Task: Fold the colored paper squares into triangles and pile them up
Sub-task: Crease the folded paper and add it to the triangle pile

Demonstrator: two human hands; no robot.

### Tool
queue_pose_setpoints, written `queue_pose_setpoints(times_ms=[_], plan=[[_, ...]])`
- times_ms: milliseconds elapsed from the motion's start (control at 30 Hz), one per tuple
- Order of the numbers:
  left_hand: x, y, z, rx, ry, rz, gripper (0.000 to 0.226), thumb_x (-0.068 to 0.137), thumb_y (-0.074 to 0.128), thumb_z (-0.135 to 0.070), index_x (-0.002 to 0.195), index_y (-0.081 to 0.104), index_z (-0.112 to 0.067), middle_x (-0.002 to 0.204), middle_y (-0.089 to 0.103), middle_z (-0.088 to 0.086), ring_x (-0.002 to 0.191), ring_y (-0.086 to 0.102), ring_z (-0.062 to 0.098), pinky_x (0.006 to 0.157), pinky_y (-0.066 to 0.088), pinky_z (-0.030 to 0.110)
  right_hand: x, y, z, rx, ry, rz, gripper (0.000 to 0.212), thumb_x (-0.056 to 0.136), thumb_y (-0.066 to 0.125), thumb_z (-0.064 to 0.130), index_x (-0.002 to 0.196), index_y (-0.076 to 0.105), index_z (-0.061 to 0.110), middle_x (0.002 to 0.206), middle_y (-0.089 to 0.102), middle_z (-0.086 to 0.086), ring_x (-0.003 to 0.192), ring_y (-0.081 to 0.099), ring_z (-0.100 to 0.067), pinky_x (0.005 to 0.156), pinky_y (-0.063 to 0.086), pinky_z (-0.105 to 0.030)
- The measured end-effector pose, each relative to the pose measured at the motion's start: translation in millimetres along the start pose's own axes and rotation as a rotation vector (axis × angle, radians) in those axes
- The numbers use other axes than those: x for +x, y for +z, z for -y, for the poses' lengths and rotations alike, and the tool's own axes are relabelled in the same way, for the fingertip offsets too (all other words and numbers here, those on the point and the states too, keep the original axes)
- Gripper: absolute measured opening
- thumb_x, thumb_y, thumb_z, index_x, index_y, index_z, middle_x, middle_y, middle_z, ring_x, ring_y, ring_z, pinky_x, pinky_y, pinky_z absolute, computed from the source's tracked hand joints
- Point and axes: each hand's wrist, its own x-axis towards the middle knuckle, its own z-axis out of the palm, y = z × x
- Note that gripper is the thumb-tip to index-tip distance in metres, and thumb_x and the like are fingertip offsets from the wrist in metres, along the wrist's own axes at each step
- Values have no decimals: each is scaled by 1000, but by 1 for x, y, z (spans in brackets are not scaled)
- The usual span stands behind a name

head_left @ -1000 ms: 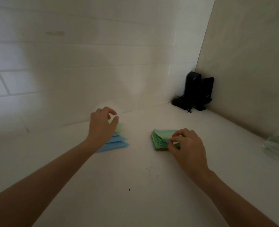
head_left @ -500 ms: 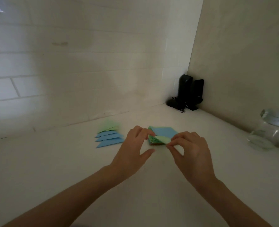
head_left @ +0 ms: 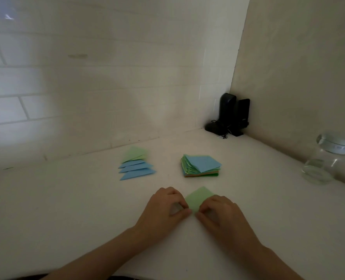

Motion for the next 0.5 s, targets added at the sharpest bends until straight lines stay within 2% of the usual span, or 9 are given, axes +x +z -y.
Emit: queue_pose_setpoints(times_ms=[200, 300, 400, 500], plan=[[1, 9, -4, 22, -54, -92, 31, 73, 53, -59, 76, 63, -30, 85, 56, -14, 82, 50, 6, 77, 43, 29, 4, 2, 5, 58, 36, -35, 25, 80, 51, 51, 75, 64, 30, 78, 58, 14, 74, 55, -8, 66, 46, -29], [3, 12, -3, 48, -71, -83, 28, 72, 58, -58, 76, 63, -31, 85, 55, -14, 82, 50, 7, 75, 42, 28, 5, 0, 6, 138, 88, -24, 23, 76, 60, 51, 80, 68, 30, 80, 59, 17, 76, 57, -3, 71, 45, -18], [7, 10, -2, 16, -115, -31, 14, 72, 70, -47, 79, 65, -35, 88, 56, -15, 87, 50, 5, 80, 40, 24, 7, -5, 6, 276, 175, 28, 19, 73, 77, 30, 91, 69, 28, 85, 63, 17, 86, 58, 5, 73, 39, -2], [9, 3, 1, -59, -133, 28, 14, 74, 76, -32, 84, 67, -36, 91, 58, -14, 90, 52, 2, 84, 39, 18, 9, -11, 1, 308, 209, 110, 28, 72, 78, 19, 92, 66, 35, 89, 64, 18, 89, 55, 12, 74, 35, 2]])
